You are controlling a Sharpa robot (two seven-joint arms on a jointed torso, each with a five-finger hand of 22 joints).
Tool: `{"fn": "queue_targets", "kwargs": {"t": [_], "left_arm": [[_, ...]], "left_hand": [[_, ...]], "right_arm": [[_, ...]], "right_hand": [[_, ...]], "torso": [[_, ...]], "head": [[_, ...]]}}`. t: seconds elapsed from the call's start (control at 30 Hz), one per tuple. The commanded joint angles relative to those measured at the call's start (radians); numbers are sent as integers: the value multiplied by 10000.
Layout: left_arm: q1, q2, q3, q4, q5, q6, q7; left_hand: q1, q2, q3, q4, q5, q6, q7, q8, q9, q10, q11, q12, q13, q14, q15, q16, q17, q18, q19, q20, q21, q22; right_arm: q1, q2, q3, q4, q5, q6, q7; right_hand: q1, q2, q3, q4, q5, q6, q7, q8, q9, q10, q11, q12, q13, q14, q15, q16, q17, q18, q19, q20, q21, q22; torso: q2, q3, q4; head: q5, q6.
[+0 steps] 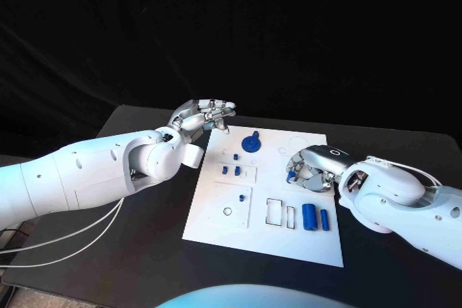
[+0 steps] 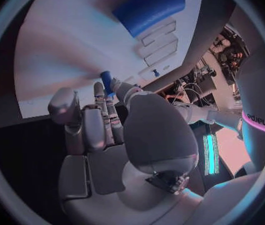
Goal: Assemble the parts on the task board
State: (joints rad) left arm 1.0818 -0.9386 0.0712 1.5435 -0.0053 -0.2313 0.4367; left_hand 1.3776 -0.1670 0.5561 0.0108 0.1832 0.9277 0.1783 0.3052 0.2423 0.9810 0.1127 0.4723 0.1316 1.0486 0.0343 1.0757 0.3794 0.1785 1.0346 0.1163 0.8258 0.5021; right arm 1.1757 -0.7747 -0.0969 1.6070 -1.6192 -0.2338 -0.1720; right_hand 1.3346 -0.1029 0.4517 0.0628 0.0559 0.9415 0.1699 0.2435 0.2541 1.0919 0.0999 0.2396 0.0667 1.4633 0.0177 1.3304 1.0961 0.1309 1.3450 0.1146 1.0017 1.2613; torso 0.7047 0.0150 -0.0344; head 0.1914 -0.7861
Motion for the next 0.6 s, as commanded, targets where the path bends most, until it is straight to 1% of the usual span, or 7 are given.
{"fn": "queue_targets", "kwargs": {"t": [0.03, 0.2, 0.23, 0.3, 0.37, 0.5, 0.6], "left_arm": [[3, 9, 10, 21, -39, 128, 78], [3, 8, 10, 16, -39, 130, 73], [3, 6, 10, 16, -39, 130, 71], [3, 4, 10, 16, -39, 133, 78], [3, 4, 10, 19, -39, 145, 104], [3, 3, 10, 24, -39, 166, 115], [3, 1, 10, 25, -39, 176, 112]], "left_hand": [[-29, 66, -1, -45, 55, -75, 2, -26, 17, -57, -17, 64, 10, -86, -5, 46, 14, 55, -14, 46, -31, -11], [-29, 66, -1, -45, 55, -75, 2, -26, 17, -57, -17, 64, 10, -86, -5, 46, 14, 55, -14, 46, -31, -11], [-29, 66, -1, -45, 55, -75, 2, -26, 17, -57, -17, 64, 10, -86, -5, 46, 14, 55, -14, 46, -31, -11], [-29, 66, -1, -45, 55, -75, 2, -26, 17, -57, -17, 64, 10, -86, -5, 46, 14, 55, -14, 46, -31, -11], [-26, 84, 5, -64, 58, -73, -1, -21, 26, -64, -21, 90, 16, -89, -8, 57, 18, 57, -12, 46, -27, -8], [1, 104, 24, -94, 62, -74, -6, -20, 31, -64, -27, 110, 21, -91, -14, 63, 20, 61, -9, 41, -20, -3], [1, 104, 24, -94, 62, -74, -6, -20, 31, -64, -27, 110, 21, -91, -14, 63, 20, 61, -9, 41, -20, -3]], "right_arm": [[-5, 15, 0, 38, 99, -306, 162], [-8, 18, -1, 53, 132, -384, 170], [-8, 17, -1, 53, 135, -385, 167], [-9, 17, -1, 50, 139, -374, 157], [-9, 20, -3, 39, 142, -336, 136], [-10, 22, -5, 17, 130, -242, 67], [-10, 25, -8, 4, 87, -132, 6]], "right_hand": [[24, -15, 174, 14, -36, 113, 3, 40, 6, 140, -17, -77, -3, 156, -35, 77, 46, -212, 88, 10, 79, 59], [10, -39, 264, 20, -37, 144, -9, 41, 7, 199, -25, -119, -2, 165, -45, 103, 83, -219, 103, 1, 120, 91], [-34, -125, 400, 26, -39, 166, -9, 26, 4, 273, -34, -210, -3, 170, -49, 130, 110, -225, 110, -11, 149, 126], [-34, -125, 400, 26, -39, 166, -9, 26, 4, 273, -34, -210, -3, 170, -49, 130, 110, -225, 110, -11, 149, 126], [-32, -165, 516, 10, -33, 181, -13, 16, 3, 302, -34, -286, -5, 163, -51, 131, 96, -223, 99, -14, 133, 133], [-57, -224, 591, 2, -32, 180, 3, 2, 0, 297, -21, -360, -9, 159, -43, 134, 96, -216, 78, -13, 93, 124], [-88, -260, 613, 9, -35, 185, 9, -2, 0, 292, -11, -396, -9, 155, -36, 133, 89, -215, 70, -10, 80, 123]], "torso": [[-6, 4, -10], [-6, 2, -9], [-4, 4, -8], [-3, 6, -5], [-3, 9, -7], [-6, -1, -4], [-6, -1, -4]], "head": [[-7, -2], [-19, 8], [-23, 5], [-28, 2], [-29, 3], [-40, 0], [-40, 0]]}}
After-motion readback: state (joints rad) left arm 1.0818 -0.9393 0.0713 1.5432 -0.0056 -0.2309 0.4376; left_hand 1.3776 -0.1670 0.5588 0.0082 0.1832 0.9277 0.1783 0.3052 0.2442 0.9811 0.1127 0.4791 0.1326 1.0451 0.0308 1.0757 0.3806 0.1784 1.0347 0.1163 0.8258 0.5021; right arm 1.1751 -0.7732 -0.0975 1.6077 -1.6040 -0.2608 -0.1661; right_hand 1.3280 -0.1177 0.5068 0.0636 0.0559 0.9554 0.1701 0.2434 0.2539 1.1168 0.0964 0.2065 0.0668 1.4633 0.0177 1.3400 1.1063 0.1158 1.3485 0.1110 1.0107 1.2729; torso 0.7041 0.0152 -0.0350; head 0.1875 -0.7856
